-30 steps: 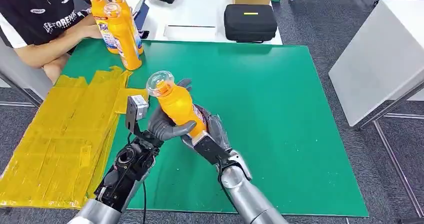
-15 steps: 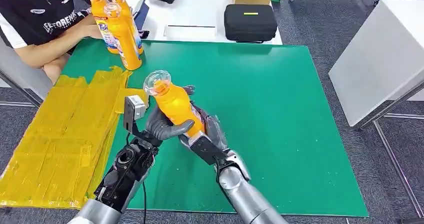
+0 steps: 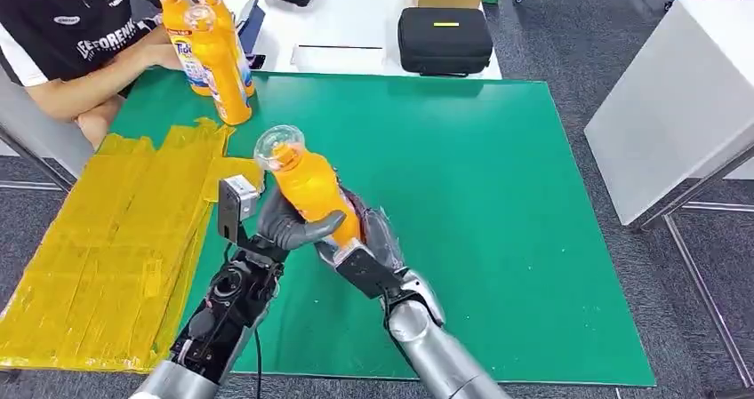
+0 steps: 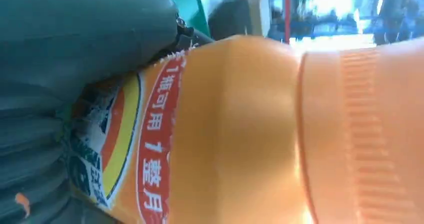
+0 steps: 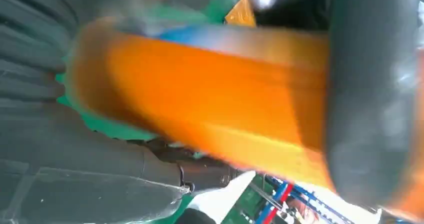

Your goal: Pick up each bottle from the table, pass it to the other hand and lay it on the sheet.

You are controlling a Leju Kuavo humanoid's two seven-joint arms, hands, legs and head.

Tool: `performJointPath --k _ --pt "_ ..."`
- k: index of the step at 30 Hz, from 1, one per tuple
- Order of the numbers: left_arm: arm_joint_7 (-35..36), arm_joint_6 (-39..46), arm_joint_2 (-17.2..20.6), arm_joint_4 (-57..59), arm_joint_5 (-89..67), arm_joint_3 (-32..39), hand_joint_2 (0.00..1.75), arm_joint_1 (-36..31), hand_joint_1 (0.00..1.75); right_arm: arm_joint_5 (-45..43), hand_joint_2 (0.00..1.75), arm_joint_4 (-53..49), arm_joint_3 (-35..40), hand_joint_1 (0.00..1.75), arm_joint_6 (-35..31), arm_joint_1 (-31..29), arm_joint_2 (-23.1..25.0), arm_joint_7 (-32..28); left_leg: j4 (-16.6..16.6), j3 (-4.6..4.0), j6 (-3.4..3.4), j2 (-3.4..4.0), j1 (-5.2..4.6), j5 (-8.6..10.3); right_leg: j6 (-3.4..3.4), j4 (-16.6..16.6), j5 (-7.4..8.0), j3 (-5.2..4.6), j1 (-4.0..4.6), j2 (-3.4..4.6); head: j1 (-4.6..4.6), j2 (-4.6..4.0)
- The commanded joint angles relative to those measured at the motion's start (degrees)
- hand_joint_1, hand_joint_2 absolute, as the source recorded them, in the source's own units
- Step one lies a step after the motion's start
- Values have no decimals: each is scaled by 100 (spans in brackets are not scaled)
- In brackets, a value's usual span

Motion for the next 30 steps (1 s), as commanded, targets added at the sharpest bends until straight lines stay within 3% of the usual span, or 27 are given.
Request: performJointPath --k 1,4,6,7,8,10,11,13,17,19,21,23,27,30 --pt "-72 1694 163 -83 -1347 120 175 -137 175 4 175 -1220 -277 0 -164 402 -414 179 4 40 4 -18 2 -20 -36 5 -24 45 7 -18 4 0" --pt "-52 1729 172 -48 -1335 272 175 -115 175 -13 175 -1411 -389 0 -182 489 -453 188 0 32 4 -6 1 -15 -28 -2 -15 34 5 -7 4 0" --pt "-125 2782 193 -45 -2148 273 175 -147 175 12 175 -1744 -522 0 -215 653 -454 230 3 39 4 -4 1 -20 -31 2 -19 40 5 -4 4 0" --pt "-125 2781 193 -52 -2148 276 175 -160 175 10 175 -1751 -526 0 -213 653 -460 230 0 26 3 -8 1 -13 -25 -1 -14 29 4 -9 4 0" --pt "-19 3534 225 -71 -2861 233 175 -169 175 37 175 -1975 -577 0 -226 763 -463 251 5 47 4 -13 1 -25 -38 5 -28 51 6 -14 4 0" --pt "141 3896 257 -60 -3386 218 175 -188 175 88 175 -2116 -617 0 -224 823 -460 282 -1 21 2 -5 1 -10 -22 -1 -11 22 4 -6 4 0" --pt "631 4346 378 74 -4360 108 175 -244 175 218 175 -2289 -665 0 -298 887 -465 346 4 44 2 -7 2 -24 -37 5 -25 45 7 -7 2 0" --pt "664 4334 340 48 -4494 129 175 -223 175 240 175 -2412 -692 0 -288 931 -482 369 -2 17 1 -7 1 -7 -21 0 -9 18 4 -8 4 0" --pt "1819 4961 443 290 -6659 100 175 -292 175 319 175 -2843 -867 0 -296 1071 -508 404 3 40 4 -5 0 -20 -35 3 -21 40 5 -6 4 0" --pt "2306 4961 435 342 -7690 244 175 -281 175 318 175 -3013 -928 0 -223 1113 -520 416 -1 30 2 -7 -1 -13 -28 1 -16 30 2 -7 4 0" --pt "3399 4780 606 828 -9345 89 175 -482 175 300 175 -3138 -974 0 -179 1148 -537 419 2 39 3 -7 -1 -19 -34 4 -21 38 3 -7 2 0" --pt "4438 4255 1025 1465 -9345 -1105 175 -895 175 337 175 -3266 -1003 0 -198 1178 -570 425 1 49 2 -7 0 -21 -40 4 -23 49 5 -7 2 0" --pt "5040 3970 1193 2348 -9345 -1789 175 -1313 175 259 175 -3473 -1052 0 -94 1246 -598 393 -4 38 0 -17 1 -11 -34 1 -17 39 5 -18 2 0" --pt "5139 3820 1276 2829 -9345 -1829 175 -1500 175 250 175 -3589 -1114 0 -108 1292 -602 385 0 42 1 -9 4 -16 -37 0 -16 39 9 -8 4 0"
